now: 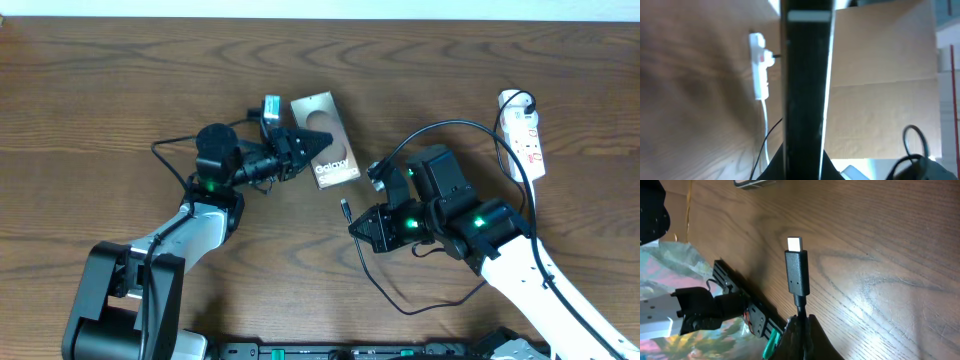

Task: Plug charger to phone and switch on socket
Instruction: 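Carry the cable plug with the right gripper toward the phone's bottom port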

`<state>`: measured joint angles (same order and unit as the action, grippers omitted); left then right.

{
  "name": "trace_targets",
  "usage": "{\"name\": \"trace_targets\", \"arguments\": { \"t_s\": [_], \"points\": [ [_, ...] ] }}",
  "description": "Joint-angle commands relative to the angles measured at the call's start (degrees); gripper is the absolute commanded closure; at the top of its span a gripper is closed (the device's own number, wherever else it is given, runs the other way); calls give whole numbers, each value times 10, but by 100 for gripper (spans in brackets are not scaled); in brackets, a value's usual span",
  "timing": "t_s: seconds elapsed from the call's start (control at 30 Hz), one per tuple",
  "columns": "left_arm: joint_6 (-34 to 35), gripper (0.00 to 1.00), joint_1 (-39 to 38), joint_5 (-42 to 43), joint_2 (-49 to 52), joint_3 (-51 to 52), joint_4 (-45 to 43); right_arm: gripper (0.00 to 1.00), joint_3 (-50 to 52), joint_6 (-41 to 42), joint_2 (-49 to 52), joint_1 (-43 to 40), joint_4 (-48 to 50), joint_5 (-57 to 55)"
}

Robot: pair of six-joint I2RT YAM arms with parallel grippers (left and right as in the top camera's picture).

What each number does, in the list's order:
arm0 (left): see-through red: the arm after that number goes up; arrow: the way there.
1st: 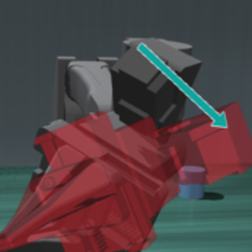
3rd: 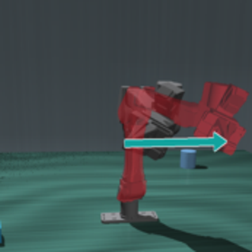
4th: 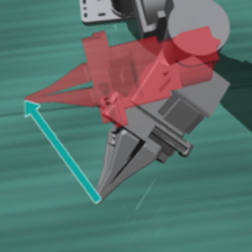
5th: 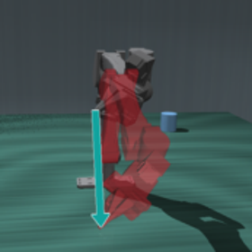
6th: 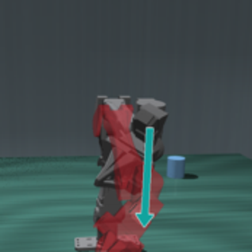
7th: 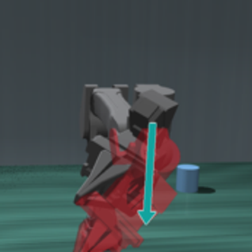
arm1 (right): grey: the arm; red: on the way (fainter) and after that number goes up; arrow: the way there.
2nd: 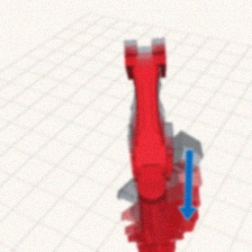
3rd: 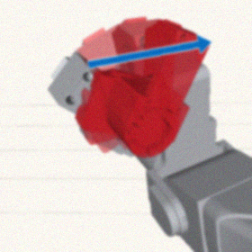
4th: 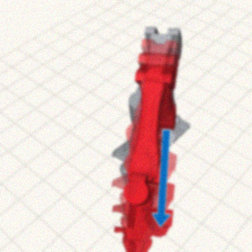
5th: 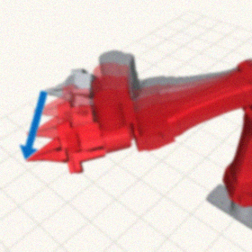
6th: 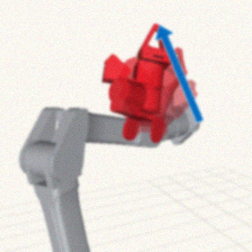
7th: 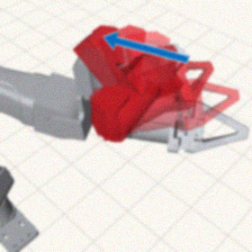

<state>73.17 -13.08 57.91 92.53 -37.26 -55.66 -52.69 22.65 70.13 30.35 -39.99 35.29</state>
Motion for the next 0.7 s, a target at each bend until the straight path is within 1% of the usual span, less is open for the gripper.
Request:
{"name": "trace_targets", "arguments": {
  "t_s": [0.0,0.37,0.67],
  "points": [
    [7,93,0,10,-8,-13,-29,99,-2,17,-1,0,6,13],
    [6,93,0,47,-8,-13,-34,99,-2,4,-1,-3,19,16],
    [6,93,0,46,-8,-13,-34,99,-2,0,-1,-5,22,11]
  ]
}}
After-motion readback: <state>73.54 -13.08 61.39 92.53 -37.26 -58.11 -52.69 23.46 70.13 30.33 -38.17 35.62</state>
